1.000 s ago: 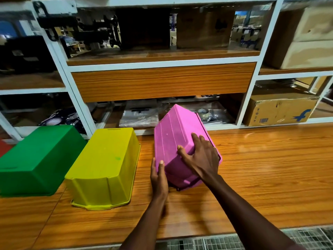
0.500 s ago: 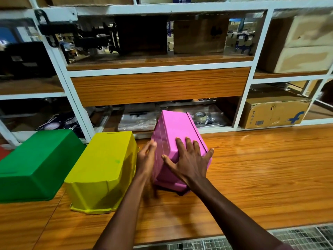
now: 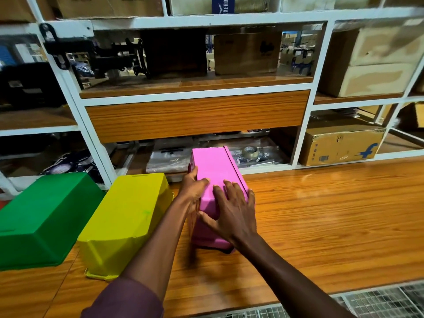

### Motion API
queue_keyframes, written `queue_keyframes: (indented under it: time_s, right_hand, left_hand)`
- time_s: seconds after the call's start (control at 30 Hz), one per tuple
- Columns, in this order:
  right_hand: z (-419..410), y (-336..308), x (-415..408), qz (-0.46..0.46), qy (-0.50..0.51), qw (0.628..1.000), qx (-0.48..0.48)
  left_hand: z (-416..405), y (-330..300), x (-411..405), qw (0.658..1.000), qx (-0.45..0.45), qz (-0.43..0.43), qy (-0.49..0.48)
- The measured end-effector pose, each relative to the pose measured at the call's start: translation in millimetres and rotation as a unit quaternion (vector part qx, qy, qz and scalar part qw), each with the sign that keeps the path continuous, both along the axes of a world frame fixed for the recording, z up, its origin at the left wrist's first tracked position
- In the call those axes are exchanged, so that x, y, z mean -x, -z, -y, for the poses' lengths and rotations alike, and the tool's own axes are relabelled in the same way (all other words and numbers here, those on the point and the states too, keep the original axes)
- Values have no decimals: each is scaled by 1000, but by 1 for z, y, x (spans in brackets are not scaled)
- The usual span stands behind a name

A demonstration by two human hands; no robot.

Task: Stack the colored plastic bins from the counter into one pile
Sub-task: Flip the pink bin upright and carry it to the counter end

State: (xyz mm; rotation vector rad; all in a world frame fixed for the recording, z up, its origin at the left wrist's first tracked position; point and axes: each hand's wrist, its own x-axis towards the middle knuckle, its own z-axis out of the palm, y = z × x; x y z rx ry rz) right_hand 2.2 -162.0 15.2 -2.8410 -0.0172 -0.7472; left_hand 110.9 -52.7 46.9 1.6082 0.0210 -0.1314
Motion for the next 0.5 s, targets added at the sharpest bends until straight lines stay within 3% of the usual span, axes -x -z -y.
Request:
queue_keyframes:
  time_s: [0.1,0.2,0.27,0.33,0.4,0.5]
  right_hand:
    - [13,2,8,125,-80,985,-93]
    - [26,19,25,192,-56,920,-337]
    - [35,45,31,135,8,845,-517]
    - [45,72,32,34,4,784,-619]
    - [50,93,32,-60,-34,776,-627]
    - [52,102,27,-99,-47,807,-581]
  left_hand:
    - [2,4,0,1000,-6,9,-16]
    - [2,7,1,1000,15,10,-22]
    - [1,11,0,999,34,1,-23]
    - [-1,16,-2,999,40,-6,-28]
    - [-3,17,-1,999,40,-6,-32]
    - [-4,16,4,998,34,-1,-43]
